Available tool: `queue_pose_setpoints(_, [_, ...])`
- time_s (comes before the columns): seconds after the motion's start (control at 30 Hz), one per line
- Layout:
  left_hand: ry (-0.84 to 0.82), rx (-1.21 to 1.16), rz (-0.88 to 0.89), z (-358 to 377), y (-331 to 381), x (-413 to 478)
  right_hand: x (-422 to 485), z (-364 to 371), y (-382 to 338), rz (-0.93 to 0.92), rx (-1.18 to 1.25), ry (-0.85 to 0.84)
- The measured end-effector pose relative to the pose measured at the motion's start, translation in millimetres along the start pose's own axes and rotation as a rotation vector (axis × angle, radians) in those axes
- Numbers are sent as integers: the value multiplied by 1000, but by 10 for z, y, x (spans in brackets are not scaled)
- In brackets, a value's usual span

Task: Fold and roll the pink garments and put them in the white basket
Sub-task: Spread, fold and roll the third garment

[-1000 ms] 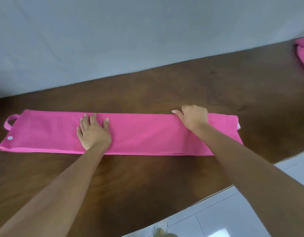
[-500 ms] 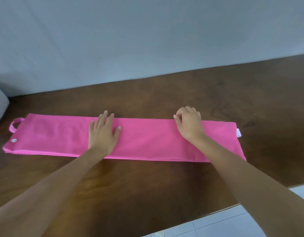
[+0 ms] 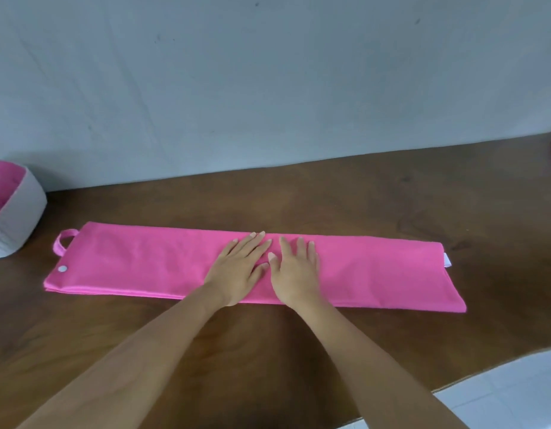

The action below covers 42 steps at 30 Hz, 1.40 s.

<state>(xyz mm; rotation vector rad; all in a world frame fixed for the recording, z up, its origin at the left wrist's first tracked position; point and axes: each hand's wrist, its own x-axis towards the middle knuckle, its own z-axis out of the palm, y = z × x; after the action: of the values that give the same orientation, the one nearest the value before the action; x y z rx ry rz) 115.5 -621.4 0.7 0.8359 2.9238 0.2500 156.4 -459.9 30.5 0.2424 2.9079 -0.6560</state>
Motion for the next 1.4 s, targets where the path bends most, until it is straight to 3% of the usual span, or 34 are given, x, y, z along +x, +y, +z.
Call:
queue_pose_setpoints(0.23, [22,-1,-217,-68,-487,-235,117,268,-279,148,-227,-42])
queue_pose_setpoints(0.8, [113,-16,-546,-336,-2294,-1080,140,381,-286,180,-369,42])
queue_pose_setpoints(1.1, [151,-18,-695,-357,-2348,-1073,159,360,-363,197,-376,31])
queue_pose_setpoints(1.2, [181,-4,-677,-374,-2221,-1004,175,359,-390,202,-370,42])
queue_pose_setpoints(1.4, [146,-120,-381,-310,-1337,-704,211,353,-369,190,-314,58])
